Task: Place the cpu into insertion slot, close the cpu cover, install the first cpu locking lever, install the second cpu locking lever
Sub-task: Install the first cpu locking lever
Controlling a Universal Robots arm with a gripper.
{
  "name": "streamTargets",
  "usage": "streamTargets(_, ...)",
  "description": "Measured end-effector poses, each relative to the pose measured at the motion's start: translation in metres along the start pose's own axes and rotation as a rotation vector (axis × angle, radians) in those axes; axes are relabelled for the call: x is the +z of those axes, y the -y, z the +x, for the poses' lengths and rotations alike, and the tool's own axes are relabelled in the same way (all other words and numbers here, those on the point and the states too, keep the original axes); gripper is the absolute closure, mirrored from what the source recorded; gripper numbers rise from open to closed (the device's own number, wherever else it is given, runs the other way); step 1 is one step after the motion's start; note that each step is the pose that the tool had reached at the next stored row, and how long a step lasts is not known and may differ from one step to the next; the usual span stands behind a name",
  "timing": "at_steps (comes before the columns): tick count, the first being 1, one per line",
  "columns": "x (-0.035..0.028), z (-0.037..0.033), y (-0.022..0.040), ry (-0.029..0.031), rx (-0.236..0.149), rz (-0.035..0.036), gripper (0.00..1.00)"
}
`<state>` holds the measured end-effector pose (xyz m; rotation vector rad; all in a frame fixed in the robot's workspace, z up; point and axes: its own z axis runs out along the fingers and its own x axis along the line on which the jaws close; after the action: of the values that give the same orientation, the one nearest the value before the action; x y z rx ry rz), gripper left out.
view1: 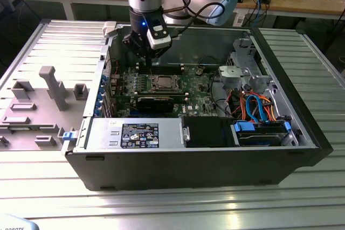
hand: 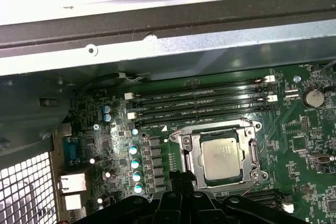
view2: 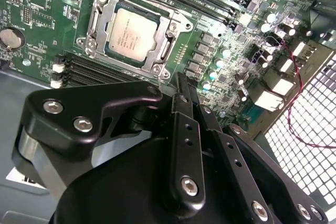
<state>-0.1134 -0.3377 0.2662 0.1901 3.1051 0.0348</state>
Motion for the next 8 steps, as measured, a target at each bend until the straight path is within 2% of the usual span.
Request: streamTargets(8,0.0011,0.0080,0.0010,-0.0009,-0.037,-0.0012,0.89)
